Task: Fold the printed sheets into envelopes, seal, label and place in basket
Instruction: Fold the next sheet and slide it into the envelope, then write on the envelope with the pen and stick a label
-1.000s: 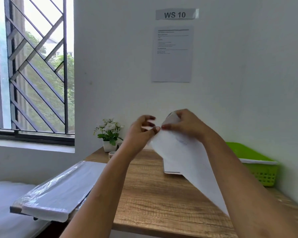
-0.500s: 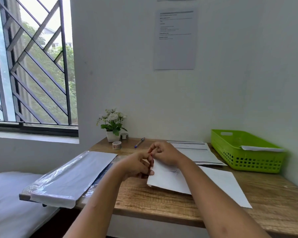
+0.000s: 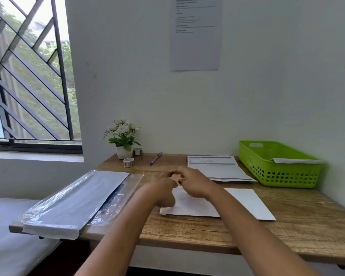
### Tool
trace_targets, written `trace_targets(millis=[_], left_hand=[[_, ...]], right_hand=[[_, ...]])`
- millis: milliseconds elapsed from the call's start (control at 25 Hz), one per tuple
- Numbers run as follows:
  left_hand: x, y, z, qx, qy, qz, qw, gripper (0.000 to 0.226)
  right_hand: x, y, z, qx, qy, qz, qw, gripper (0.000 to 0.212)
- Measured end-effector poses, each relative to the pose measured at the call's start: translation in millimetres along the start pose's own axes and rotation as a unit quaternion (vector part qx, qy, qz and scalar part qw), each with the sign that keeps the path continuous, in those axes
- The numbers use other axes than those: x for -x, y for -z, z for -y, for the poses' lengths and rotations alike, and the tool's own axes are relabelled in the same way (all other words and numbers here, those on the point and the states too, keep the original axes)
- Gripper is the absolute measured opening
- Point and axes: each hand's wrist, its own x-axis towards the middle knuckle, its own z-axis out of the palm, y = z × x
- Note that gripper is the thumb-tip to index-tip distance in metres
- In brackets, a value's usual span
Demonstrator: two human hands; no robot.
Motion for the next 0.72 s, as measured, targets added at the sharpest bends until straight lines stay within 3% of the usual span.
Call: trace_targets(millis=[120,280,480,640,720], left_hand=[[-5.7,-22.0,-15.5,0.002,-0.061,0.053,0.997,0.056],[-11.8,-33.3,-3.3,-0.036,-0.034,0.107,0.993,0.066],[-10.1,-35.1,-2.8,-0.022,-0.024,0.091,0.995,0.07],[-7.9,-38.8,-2.8,-0.019,-0.002,0.07,0.997,0.074],[-7.3,-39.5,-3.7,-0.023,-0.002,0.061,0.998,0.073]], right_hand=[[31.2,-15.6,-15.2,0.09,-0.033,0.065,0.993,0.048],[60.6,4.5,-61.9,0.262,-0.106,0.079,0.956,0.065],[89.2,51.1,-117.8,0.258,-0.236,0.055,0.935,0.075],[93.6,48.2,-112.2,0.248,-0.274,0.038,0.929,0.075],[95.2,49.1,-105.6,0.282,-0.315,0.022,0.906,0.075]])
